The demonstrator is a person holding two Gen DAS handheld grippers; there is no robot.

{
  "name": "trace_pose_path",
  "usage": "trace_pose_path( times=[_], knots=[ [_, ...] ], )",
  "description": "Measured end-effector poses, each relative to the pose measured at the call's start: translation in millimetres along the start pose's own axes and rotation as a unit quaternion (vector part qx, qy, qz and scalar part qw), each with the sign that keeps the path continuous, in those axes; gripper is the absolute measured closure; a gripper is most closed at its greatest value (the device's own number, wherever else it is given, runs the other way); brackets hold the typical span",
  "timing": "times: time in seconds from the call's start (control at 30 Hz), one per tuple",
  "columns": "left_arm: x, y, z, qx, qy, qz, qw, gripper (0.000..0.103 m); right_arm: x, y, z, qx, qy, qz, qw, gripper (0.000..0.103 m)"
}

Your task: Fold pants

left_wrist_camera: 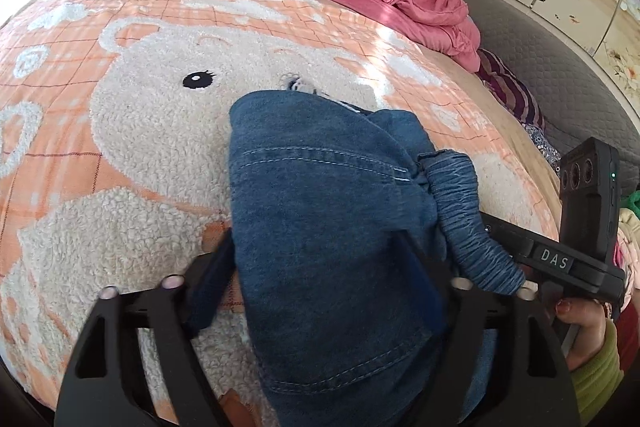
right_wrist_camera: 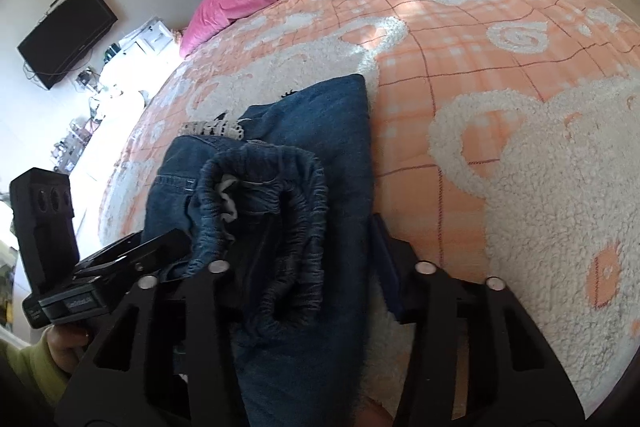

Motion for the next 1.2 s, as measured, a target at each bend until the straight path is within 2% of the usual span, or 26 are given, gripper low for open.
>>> trace_pose_path(
  times=[0.07, 0.1, 0.23, 0.4, 0.63, 0.8, 0.97, 1.2],
  knots=[
    [4.0, 1.2, 1.9, 0.004, 0.009, -0.012, 0.9999, 0.049, -2.9, -0.6, 1.9, 0.011, 0.0, 0.001, 1.0, 0.081],
    [7.3, 1.7, 2.8, 0.006, 0.008, -0.018, 0.9998, 0.058, -3.8, -0.5, 3.1, 0.018, -0.005, 0.005, 1.0, 0.084],
    [12.5, 4.2, 9.1, 0.014, 0.019, -0.034, 0.9991, 0.069, -12.9, -0.2, 10.1, 0.047, -0.04, 0.045, 0.997, 0.09],
    [14.7, 8.3, 22.1, 0.031, 0.01, -0.035, 0.9989, 0.077, -29.7, 3.8, 20.2, 0.077, -0.044, 0.084, 0.993, 0.092],
    [16.6, 16.6, 34.4, 0.046, -0.004, -0.031, 0.9984, 0.08, -58.6, 10.9, 29.9, 0.101, -0.027, 0.118, 0.987, 0.093],
    [11.3, 29.7, 39.2, 0.061, 0.002, -0.03, 0.9977, 0.08, -73.4, 19.2, 24.2, 0.104, -0.025, 0.135, 0.985, 0.096],
    [0.4, 49.7, 35.6, 0.069, 0.009, -0.02, 0.9974, 0.08, -79.7, 31.6, 11.9, 0.101, -0.027, 0.141, 0.984, 0.096],
    [-14.4, 92.7, 27.3, 0.092, 0.026, -0.018, 0.9953, 0.08, -88.7, 66.9, -2.2, 0.112, -0.027, 0.152, 0.982, 0.096]
  ],
)
Point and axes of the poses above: each gripper's, at about its wrist camera, not at the fingertips, and z roughly against the way its jaws point, x to its right, y to its top, the point moved 10 cm from there along -z, roughly the way its jaws point, and after that the axes turned 6 degrees about -z, right-handed, at the moved point
